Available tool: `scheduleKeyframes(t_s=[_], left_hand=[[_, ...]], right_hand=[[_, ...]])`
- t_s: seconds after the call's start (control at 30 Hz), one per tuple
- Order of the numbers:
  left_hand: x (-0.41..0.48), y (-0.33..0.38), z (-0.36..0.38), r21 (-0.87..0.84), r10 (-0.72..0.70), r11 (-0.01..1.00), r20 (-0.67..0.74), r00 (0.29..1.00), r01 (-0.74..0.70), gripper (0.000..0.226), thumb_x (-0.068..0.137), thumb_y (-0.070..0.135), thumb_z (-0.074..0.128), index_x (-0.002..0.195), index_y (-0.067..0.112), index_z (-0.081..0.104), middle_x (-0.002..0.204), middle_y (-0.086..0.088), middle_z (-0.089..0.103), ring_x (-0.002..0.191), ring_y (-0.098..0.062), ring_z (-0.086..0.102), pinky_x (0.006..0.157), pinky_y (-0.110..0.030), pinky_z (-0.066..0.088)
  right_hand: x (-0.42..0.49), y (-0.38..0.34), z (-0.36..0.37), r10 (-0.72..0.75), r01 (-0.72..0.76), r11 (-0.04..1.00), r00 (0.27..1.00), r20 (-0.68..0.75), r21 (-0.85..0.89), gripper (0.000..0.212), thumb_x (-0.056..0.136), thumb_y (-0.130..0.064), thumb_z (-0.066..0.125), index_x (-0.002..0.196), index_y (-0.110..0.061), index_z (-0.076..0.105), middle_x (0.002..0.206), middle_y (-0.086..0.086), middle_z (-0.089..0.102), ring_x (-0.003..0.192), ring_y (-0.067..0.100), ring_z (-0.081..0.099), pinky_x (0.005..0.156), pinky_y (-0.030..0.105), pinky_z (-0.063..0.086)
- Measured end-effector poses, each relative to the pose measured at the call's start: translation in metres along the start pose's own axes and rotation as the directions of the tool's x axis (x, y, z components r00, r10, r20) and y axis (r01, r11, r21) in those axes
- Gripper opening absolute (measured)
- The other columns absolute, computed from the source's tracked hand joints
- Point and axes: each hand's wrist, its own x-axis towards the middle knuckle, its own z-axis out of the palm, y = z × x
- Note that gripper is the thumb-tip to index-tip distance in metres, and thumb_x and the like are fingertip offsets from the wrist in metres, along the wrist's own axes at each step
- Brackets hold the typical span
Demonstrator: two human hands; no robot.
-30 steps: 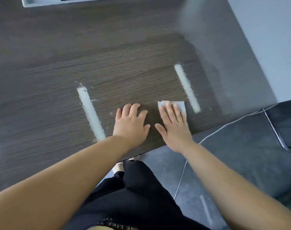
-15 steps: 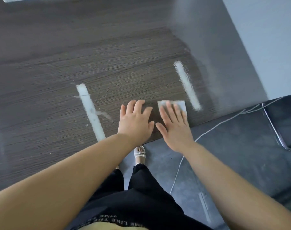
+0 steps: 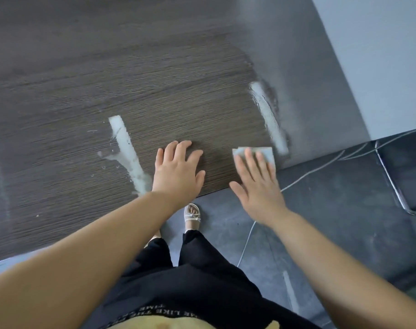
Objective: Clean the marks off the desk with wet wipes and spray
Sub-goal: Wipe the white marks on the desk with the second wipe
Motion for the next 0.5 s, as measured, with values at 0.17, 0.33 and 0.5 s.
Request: scheduleKeyframes(t_s=[0.17, 0.33, 0.5], left_hand=[[0.002, 0.006, 0.000, -0.008, -0.032, 0.999, -0.031, 0.999, 0.032, 0.050, 0.092, 0.041, 0.045, 0.139, 0.025, 0.036, 0.148, -0.003, 0.024, 0.138, -0.029, 0.015, 0.115, -0.049, 0.010], [0.000, 0.009, 0.002, -0.020, -0.049, 0.999, -0.039, 0.998, 0.048, 0.051, 0.091, 0.040, 0.046, 0.139, 0.024, 0.036, 0.148, -0.003, 0.023, 0.138, -0.028, 0.014, 0.116, -0.048, 0.009], [-0.009, 0.000, 0.002, -0.059, -0.071, 0.996, -0.070, 0.995, 0.067, 0.050, 0.091, 0.037, 0.048, 0.138, 0.022, 0.039, 0.147, -0.004, 0.026, 0.138, -0.029, 0.016, 0.115, -0.047, 0.012]], right_hand=[[0.067, 0.026, -0.033, -0.023, 0.024, 0.996, 1.000, 0.020, -0.083, 0.059, 0.098, -0.049, 0.013, 0.150, -0.027, -0.004, 0.158, -0.002, -0.013, 0.145, 0.020, -0.015, 0.114, 0.034, -0.013], [0.044, 0.067, -0.032, -0.005, 0.007, 0.994, 1.000, 0.024, -0.112, 0.072, 0.089, -0.061, -0.001, 0.149, -0.022, -0.008, 0.157, 0.002, -0.015, 0.144, 0.022, -0.017, 0.115, 0.035, -0.014], [0.003, 0.017, -0.004, -0.110, 0.113, 0.991, 0.993, 0.049, -0.072, 0.074, 0.082, -0.066, -0.017, 0.143, -0.024, -0.011, 0.152, -0.004, -0.017, 0.141, 0.018, -0.017, 0.111, 0.034, -0.020]])
